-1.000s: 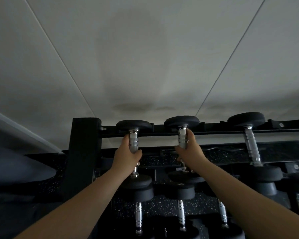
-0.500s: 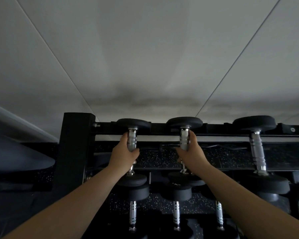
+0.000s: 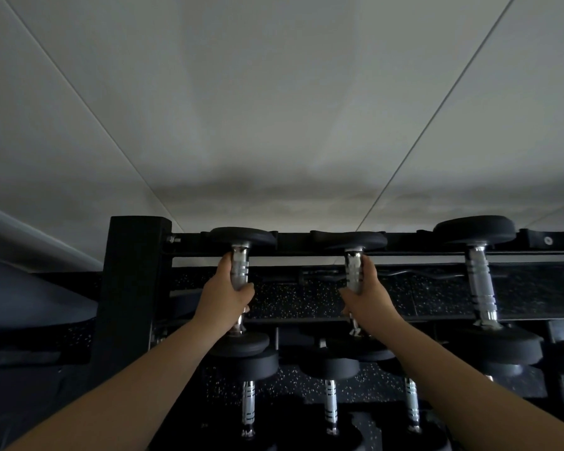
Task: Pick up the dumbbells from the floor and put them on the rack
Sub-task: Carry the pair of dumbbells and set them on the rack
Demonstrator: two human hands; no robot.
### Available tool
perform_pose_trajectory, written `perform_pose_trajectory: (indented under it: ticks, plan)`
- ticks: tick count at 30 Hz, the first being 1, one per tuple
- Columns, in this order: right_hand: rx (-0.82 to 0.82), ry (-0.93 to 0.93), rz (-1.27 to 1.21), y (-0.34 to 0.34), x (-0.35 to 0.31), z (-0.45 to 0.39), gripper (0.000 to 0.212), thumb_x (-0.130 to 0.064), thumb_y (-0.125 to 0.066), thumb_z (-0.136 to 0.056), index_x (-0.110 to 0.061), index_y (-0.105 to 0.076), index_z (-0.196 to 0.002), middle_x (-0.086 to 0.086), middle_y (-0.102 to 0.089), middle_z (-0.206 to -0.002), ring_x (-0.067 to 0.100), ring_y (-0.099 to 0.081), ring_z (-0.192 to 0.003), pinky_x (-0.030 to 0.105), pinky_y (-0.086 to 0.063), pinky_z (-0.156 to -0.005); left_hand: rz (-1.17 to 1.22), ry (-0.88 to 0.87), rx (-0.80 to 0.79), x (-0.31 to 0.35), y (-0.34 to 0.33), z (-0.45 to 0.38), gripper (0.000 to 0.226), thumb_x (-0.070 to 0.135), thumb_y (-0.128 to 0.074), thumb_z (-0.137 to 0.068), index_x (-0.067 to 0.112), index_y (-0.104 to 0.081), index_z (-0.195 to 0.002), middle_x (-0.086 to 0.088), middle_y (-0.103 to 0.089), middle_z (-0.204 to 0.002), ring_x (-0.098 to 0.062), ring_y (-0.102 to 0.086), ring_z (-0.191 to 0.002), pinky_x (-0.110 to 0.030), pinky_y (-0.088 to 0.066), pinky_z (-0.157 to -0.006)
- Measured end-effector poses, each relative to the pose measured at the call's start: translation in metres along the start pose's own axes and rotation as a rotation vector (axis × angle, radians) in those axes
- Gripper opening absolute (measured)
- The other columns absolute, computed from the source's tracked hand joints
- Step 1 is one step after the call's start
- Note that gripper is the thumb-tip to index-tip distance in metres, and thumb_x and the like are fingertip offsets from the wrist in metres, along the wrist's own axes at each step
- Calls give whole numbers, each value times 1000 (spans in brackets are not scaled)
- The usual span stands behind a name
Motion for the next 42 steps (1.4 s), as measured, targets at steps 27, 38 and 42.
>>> perform_pose_trajectory:
  ticks: [27, 38, 42]
  plan:
    - [54, -38, -19, 3, 2, -3, 79, -18, -59, -90, -31, -6, -148, 6, -58, -95, 19, -61, -70, 26, -46, -50, -120, 4, -1, 11, 7, 16, 68, 15, -60, -89, 20, -25, -147, -5, -53, -135, -22, -54, -118, -29, -41, -93]
    - [45, 32, 63, 11, 0, 1, 80, -14, -63, -86, -26, -14, -147, 3, -52, -102, 9, -54, -70, 21, -42, -50, -170, -11, 2, 19, 10, 36, 77, 10, -64, -86, 25, -20, -148, -5, -49, -140, -22, -51, -122, -25, -40, -89]
    - [45, 56, 90, 16, -3, 9, 76, -12, -60, -87, -27, -16, -147, 9, -56, -115, 13, -59, -76, 23, -46, -55, -223, -40, -3, 27, 12, 47, 74, 13, -63, -87, 26, -23, -147, -5, -49, -140, -21, -52, -121, -25, -40, -90]
Point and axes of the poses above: each hand's wrist, its own z-axis away from the middle knuckle, its own y-axis out of the back of the hand, x = y × z, the point moved 9 cm from there along -z, towards the middle knuckle
